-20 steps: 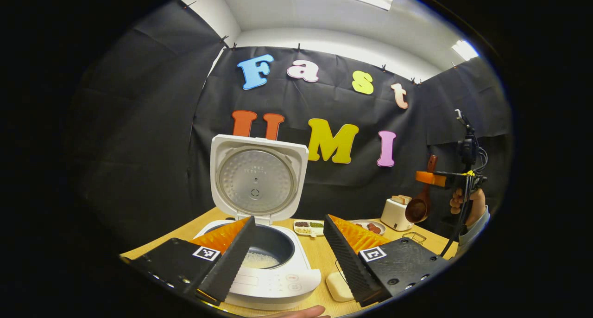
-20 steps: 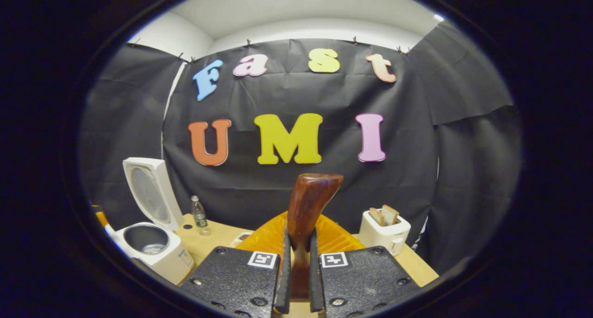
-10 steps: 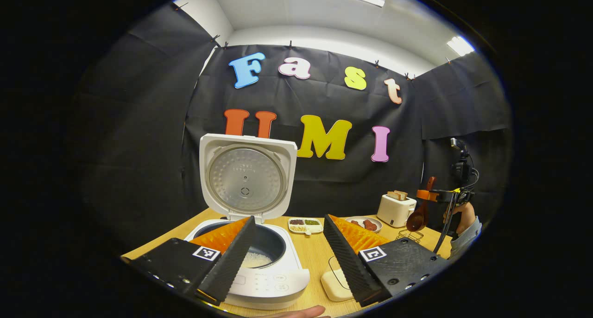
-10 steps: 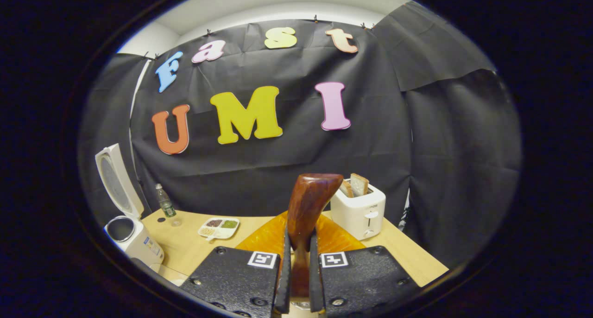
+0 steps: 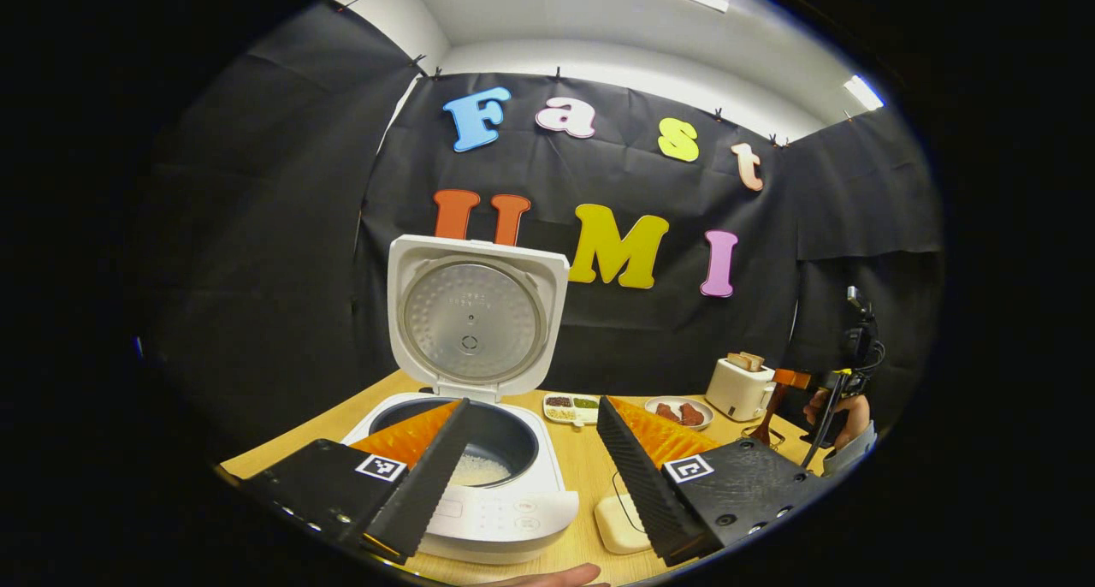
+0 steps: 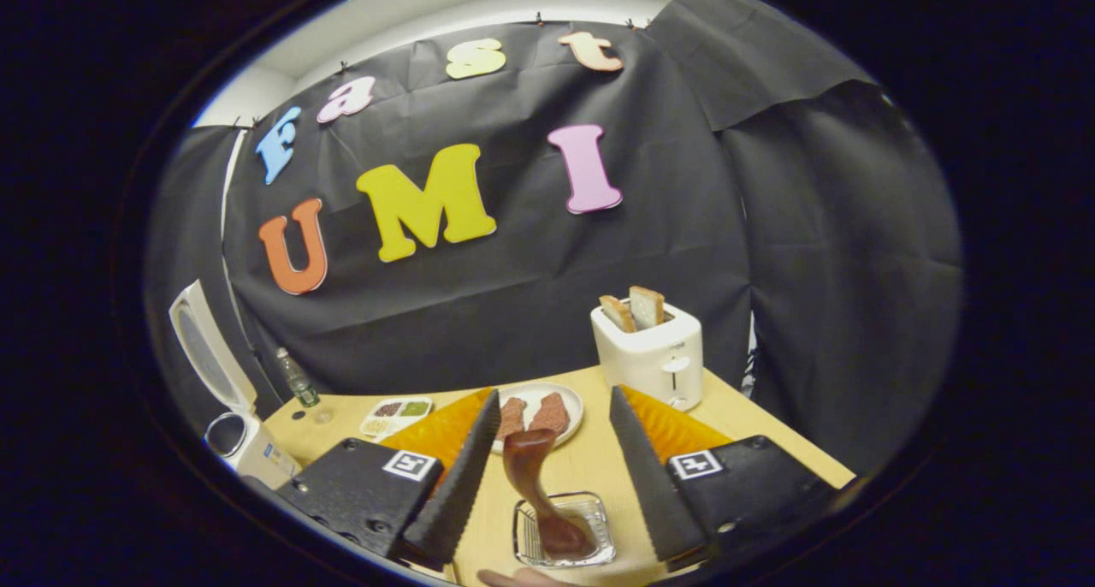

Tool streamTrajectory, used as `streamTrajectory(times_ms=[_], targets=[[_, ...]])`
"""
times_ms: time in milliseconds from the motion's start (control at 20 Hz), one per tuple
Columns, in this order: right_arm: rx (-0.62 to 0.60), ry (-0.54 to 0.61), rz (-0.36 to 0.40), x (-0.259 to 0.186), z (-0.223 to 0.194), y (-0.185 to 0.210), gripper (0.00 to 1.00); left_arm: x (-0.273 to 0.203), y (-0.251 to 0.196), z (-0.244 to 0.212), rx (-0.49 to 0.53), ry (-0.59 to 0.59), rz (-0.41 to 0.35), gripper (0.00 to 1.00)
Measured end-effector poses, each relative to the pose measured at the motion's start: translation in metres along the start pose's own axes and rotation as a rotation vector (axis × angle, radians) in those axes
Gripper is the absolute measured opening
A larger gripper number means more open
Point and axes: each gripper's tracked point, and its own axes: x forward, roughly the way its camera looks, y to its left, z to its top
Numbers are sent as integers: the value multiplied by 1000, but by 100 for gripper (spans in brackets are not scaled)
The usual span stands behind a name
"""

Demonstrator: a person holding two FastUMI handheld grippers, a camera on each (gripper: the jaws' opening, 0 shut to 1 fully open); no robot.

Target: Close the left gripper, press the button to open the rice cooker; take a wooden spoon from the chopstick holder with the right hand, scoop a spoonful of rice and pour it into the rice cooker, then put the wooden spoon back into the chopstick holder.

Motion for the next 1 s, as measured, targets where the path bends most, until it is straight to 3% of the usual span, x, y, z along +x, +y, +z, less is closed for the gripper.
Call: streamTrajectory(times_ms=[100, 250, 300, 350, 400, 700, 900, 1000], targets=[[-25, -48, -26, -12, 17, -5, 92, -1, 3, 2, 6, -4, 13, 94], [-25, -94, -24, -41, 36, -2, 91, 3, 11, 9, 15, -12, 32, 94], [-19, -106, -16, -50, 41, 0, 100, 4, 14, 14, 17, -15, 39, 94], [-15, -116, -6, -58, 44, 3, 91, 6, 18, 18, 16, -18, 45, 94], [-14, -126, 2, -68, 48, 6, 100, 8, 21, 24, 12, -21, 48, 94], [-71, -152, 33, -108, 47, 19, 99, 20, 42, 77, -24, -71, 36, 94], [-112, -129, 72, -126, 31, 29, 99, 41, 68, 132, 20, -118, 41, 94], [-98, -126, 88, -131, 27, 34, 99, 58, 68, 163, 49, -131, 5, 94]])
